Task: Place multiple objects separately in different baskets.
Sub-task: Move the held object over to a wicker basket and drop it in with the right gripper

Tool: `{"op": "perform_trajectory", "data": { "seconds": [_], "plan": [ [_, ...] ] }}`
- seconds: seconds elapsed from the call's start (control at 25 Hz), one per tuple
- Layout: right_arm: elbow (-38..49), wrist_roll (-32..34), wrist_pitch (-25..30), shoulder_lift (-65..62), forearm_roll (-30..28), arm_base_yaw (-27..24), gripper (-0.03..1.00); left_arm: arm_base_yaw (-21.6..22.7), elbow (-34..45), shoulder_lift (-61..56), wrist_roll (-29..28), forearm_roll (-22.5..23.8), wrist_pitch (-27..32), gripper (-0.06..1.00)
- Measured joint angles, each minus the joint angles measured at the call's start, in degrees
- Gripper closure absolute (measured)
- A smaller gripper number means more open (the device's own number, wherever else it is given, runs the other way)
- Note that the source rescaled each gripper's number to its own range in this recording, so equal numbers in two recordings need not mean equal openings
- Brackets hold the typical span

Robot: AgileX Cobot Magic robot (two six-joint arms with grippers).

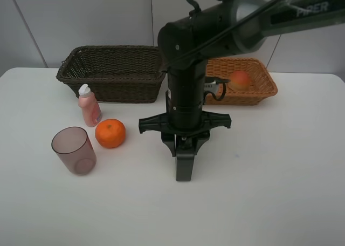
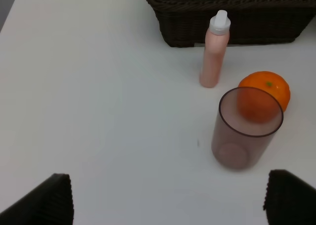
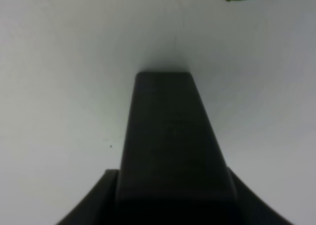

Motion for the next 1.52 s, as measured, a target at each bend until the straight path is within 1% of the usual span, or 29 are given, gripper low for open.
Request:
{"op": "perform_trajectory", "data": {
  "seconds": [0.24, 0.52, 0.68, 1.0, 1.32, 1.4, 1.52],
  "plan": [
    [0.0, -1.7, 0.3, 0.0, 0.0, 0.0, 0.95, 0.0, 0.0, 0.0, 0.0, 0.0, 0.0, -0.06],
    [-0.5, -3.9, 2.4, -2.3, 0.0, 0.0, 0.96, 0.0, 0.0, 0.0, 0.0, 0.0, 0.0, -0.06],
    [-3.3, -5.0, 4.0, -5.9, 0.0, 0.0, 0.96, 0.0, 0.0, 0.0, 0.0, 0.0, 0.0, -0.06],
    [-10.9, -6.6, 4.4, -9.1, -2.1, 0.0, 0.96, 0.0, 0.0, 0.0, 0.0, 0.0, 0.0, -0.06],
    [-16.8, -11.2, 4.6, -9.1, -7.6, 0.0, 0.96, 0.0, 0.0, 0.0, 0.0, 0.0, 0.0, -0.06],
    [-17.7, -13.3, 4.1, -9.1, -9.1, 0.0, 0.96, 0.0, 0.0, 0.0, 0.0, 0.0, 0.0, -0.06],
    [-17.8, -17.0, -1.2, -9.1, -10.1, -0.2, 0.96, 0.0, 0.0, 0.0, 0.0, 0.0, 0.0, -0.06]
  ]
}}
